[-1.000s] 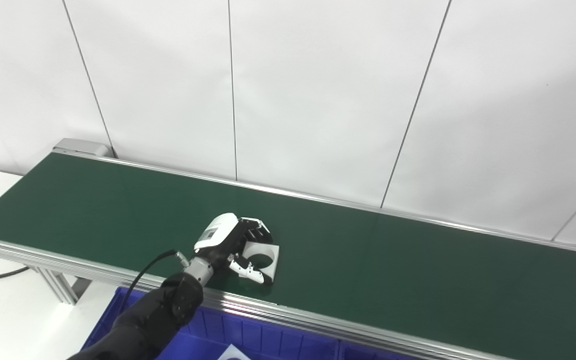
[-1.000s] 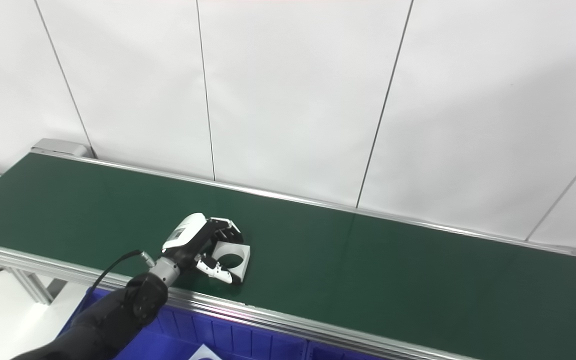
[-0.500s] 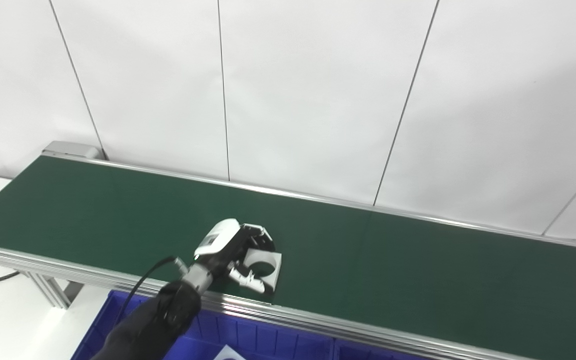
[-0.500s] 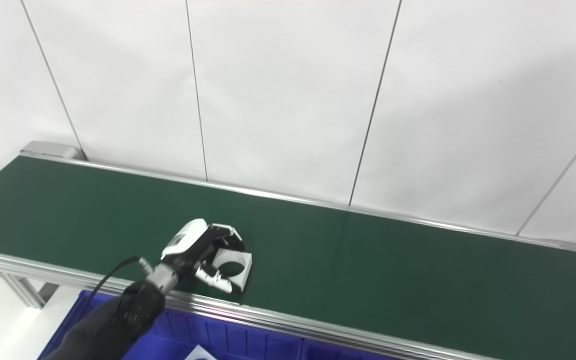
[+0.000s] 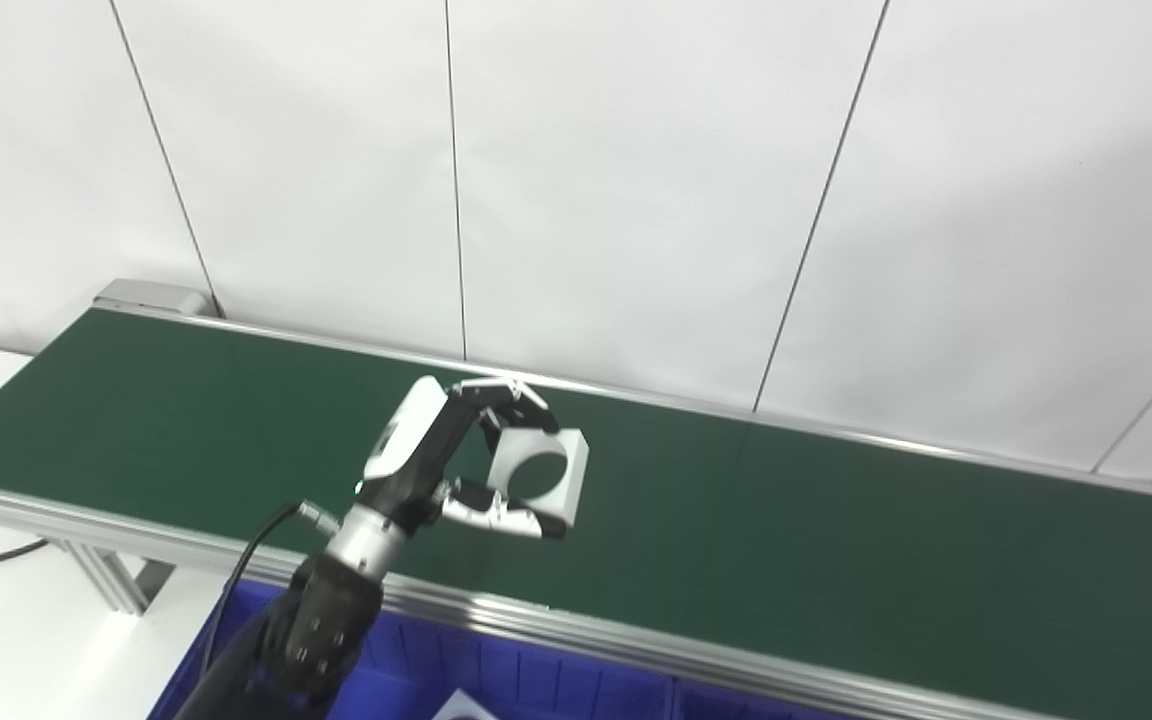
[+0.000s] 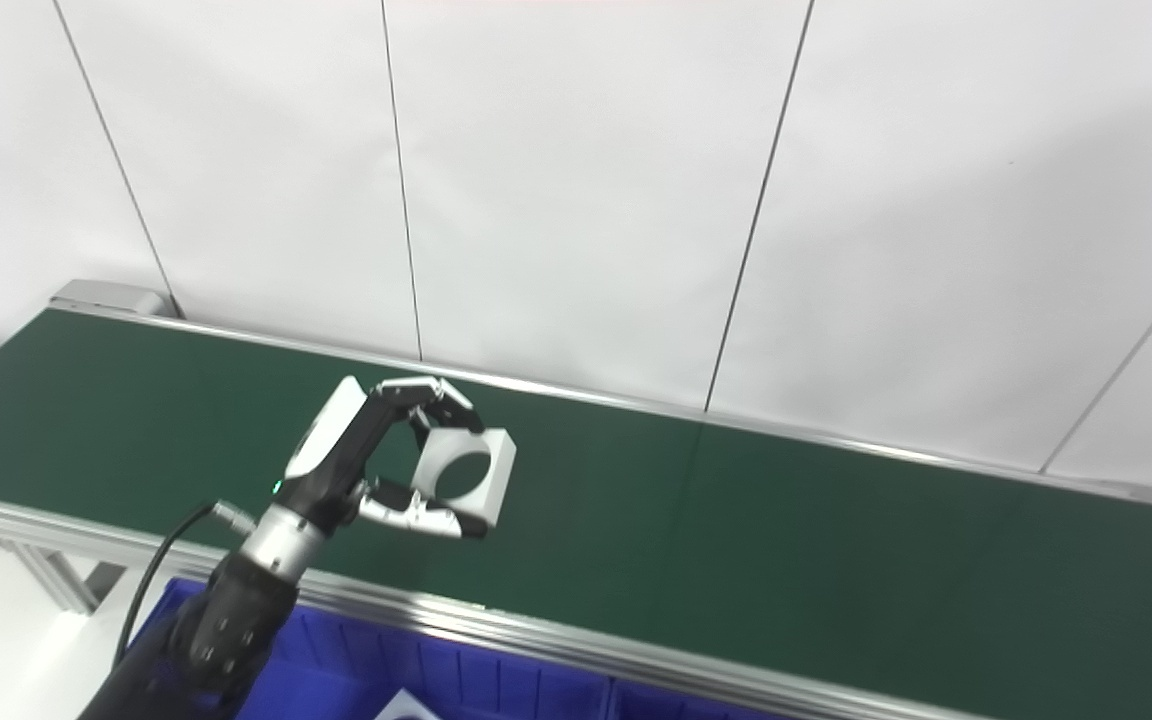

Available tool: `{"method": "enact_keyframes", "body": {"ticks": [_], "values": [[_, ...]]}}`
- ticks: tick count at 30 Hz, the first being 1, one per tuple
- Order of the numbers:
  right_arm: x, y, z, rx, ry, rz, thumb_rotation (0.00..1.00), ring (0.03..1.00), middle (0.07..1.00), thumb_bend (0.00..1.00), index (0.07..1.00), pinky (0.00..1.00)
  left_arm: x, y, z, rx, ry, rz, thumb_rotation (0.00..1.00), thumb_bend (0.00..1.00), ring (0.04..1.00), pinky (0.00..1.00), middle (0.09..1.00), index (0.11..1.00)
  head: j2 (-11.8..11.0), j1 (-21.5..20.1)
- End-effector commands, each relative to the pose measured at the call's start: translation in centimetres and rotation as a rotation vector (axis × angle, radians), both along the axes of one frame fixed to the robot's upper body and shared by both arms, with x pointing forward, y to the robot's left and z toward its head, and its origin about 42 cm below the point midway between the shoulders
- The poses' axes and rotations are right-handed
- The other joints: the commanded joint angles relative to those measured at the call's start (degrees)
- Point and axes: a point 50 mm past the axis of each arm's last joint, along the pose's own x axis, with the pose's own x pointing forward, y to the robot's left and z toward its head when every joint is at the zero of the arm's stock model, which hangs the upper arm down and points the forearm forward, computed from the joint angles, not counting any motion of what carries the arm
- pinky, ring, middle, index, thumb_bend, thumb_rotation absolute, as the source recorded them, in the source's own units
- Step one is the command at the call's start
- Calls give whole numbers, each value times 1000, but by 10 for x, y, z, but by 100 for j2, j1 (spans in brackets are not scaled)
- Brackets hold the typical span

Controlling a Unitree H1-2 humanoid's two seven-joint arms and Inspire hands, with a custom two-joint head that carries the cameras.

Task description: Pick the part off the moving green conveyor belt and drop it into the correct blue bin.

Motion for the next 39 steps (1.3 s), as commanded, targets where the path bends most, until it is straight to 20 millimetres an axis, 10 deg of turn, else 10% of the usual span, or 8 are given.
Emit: {"method": "enact_keyframes", "body": {"ticks": [1, 18, 39], "values": [[6, 2, 12, 16, -79, 8, 44, 697, 777, 652, 826, 637, -2, 2, 18, -35, -59, 2, 0, 475, 455, 343, 507, 504, 1, 6], [2, 5, 21, 17, -95, 27, 103, 692, 776, 658, 830, 630, -69, 1, -1, -239, 151, -82, 0, 476, 479, 368, 511, 472, 532, -72], [6, 7, 33, 3, -101, 44, 78, 683, 765, 654, 826, 613, -108, 8, -90, -226, 436, 35, 0, 478, 460, 391, 511, 470, 1074, -17]]}}
